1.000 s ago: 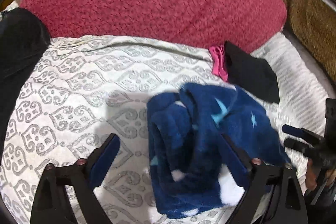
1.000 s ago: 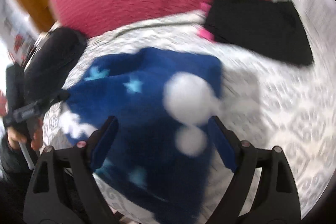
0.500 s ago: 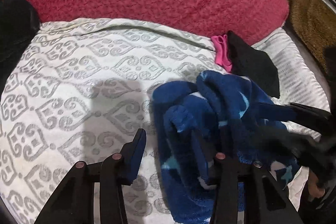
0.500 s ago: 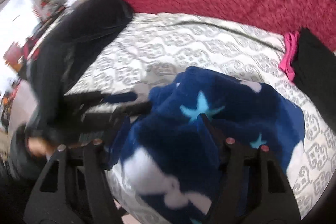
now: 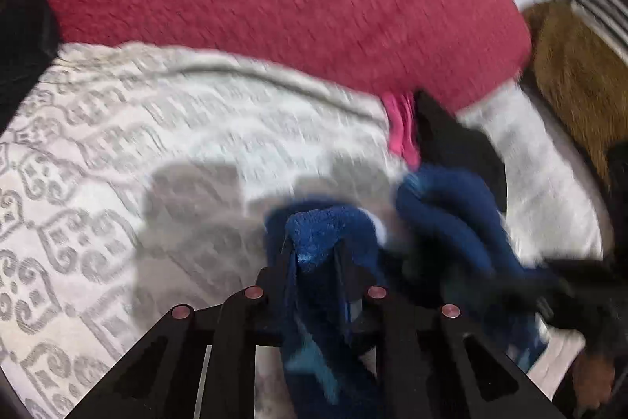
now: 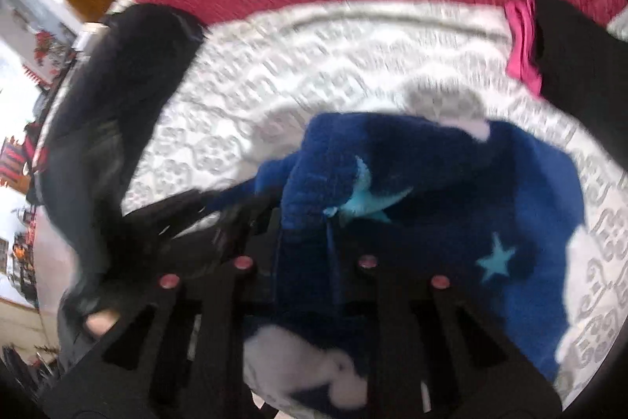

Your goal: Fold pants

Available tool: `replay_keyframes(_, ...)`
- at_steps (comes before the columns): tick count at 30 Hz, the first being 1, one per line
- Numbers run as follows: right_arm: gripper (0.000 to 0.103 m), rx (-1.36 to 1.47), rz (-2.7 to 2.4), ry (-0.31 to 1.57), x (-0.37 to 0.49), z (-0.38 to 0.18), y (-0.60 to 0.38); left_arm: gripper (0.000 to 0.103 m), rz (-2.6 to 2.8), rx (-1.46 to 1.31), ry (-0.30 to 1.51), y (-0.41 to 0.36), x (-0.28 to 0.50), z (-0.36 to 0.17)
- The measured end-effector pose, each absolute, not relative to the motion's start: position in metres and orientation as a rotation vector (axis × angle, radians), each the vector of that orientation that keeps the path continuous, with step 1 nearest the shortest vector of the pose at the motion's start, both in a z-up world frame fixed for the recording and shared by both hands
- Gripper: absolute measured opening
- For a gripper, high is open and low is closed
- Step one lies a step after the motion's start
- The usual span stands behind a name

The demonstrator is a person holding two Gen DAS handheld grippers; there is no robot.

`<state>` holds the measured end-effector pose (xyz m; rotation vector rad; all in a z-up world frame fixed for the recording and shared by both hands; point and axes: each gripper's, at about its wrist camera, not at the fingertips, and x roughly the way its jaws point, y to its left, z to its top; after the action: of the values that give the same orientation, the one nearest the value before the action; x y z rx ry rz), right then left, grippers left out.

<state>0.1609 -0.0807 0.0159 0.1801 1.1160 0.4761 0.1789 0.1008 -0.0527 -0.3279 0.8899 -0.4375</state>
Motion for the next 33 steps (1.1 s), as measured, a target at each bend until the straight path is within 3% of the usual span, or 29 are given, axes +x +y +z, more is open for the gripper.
replay_keyframes(5, 0.021, 0.146, 0.567, 1.061, 0.144, 0.034, -0.074, 0.018, -0.420, -0.289, 0.938, 0.095, 0.198, -0.063)
replay_keyframes(7, 0.026, 0.126, 0.567, 1.071, 0.149, 0.023, -0.069, 0.022, -0.425, -0.271, 0.951, 0.093, 0.197, -0.067)
replay_keyframes(9, 0.032, 0.103, 0.571, 1.084, 0.159, 0.007, -0.064, 0.034, -0.414, -0.299, 0.958, 0.101, 0.192, -0.066)
replay_keyframes(10, 0.035, 0.089, 0.541, 1.086, 0.166, -0.003, -0.062, 0.048, -0.404, -0.322, 0.966, 0.108, 0.189, -0.065)
replay_keyframes(11, 0.037, 0.099, 0.528, 1.089, 0.169, -0.008, -0.064, 0.052, -0.391, -0.329, 0.965, 0.113, 0.186, -0.064)
replay_keyframes(15, 0.056, 0.187, 0.586, 1.076, 0.165, -0.002, -0.082, 0.052, -0.344, -0.310, 0.932, 0.135, 0.166, -0.050)
replay_keyframes(20, 0.057, 0.191, 0.568, 1.031, 0.151, 0.012, -0.106, 0.054, -0.462, -0.295, 0.869, 0.118, 0.141, -0.029)
replay_keyframes(25, 0.057, 0.305, 0.432, 1.295, 0.167, -0.054, -0.112, 0.058, -0.208, 0.133, 0.924, 0.057, 0.133, -0.060)
replay_keyframes(32, 0.057, 0.209, 0.453, 1.194, 0.136, -0.022, -0.124, 0.059, -0.193, 0.043, 0.898, 0.075, 0.122, -0.052)
replay_keyframes(33, 0.063, 0.212, 0.436, 1.174, 0.133, -0.018, -0.133, 0.058, -0.195, 0.066, 0.884, 0.072, 0.118, -0.049)
